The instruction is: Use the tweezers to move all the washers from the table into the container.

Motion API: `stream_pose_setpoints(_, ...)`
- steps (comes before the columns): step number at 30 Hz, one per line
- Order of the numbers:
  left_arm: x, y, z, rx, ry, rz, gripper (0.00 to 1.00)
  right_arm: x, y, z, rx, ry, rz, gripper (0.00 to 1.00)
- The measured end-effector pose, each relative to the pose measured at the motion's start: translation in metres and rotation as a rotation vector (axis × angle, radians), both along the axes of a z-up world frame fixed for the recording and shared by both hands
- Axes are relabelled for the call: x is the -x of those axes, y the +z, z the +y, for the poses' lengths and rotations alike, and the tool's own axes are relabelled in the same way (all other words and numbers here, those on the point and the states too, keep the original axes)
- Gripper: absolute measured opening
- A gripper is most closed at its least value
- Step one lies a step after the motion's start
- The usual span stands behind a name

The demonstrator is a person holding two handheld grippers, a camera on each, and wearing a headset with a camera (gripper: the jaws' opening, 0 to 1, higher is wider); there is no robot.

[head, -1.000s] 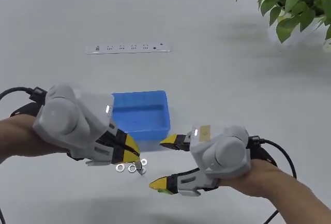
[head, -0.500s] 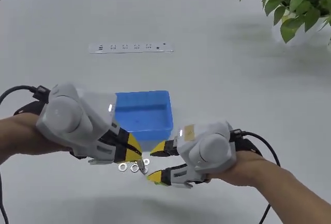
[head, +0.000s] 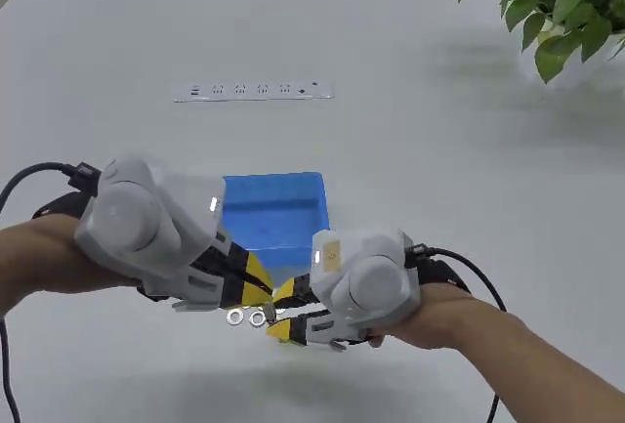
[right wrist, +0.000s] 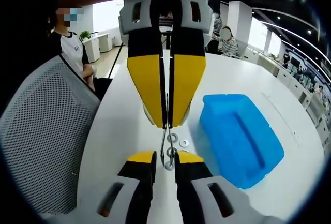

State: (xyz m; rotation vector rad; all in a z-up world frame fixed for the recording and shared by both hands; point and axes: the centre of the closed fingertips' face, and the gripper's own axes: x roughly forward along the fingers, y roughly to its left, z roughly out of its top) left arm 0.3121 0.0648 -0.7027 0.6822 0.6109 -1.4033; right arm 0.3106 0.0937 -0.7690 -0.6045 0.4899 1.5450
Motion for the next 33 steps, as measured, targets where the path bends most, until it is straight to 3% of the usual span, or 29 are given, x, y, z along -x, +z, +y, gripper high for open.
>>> stream_pose_setpoints(14, 0.0014, -0.0003, -0.0005, 0.008, 0.003, 0.002, 0.05, -0.0004, -0.0009, -0.0004, 0.002, -0.013, -0.002, 0.11)
stream_pose_setpoints(24, 0.0013, 0.0001, -0.0012, 0.008, 0.002, 0.0, 0.05, -0.0017, -0.0007, -0.0006, 0.004, -0.036, 0.023, 0.09)
stream_pose_setpoints(33, 0.0009, -0.0004, -0.0013, 0.0, 0.002, -0.014, 0.05, -0.0015, -0.0007, -0.0008, 0.003, -0.023, 0.011, 0.09)
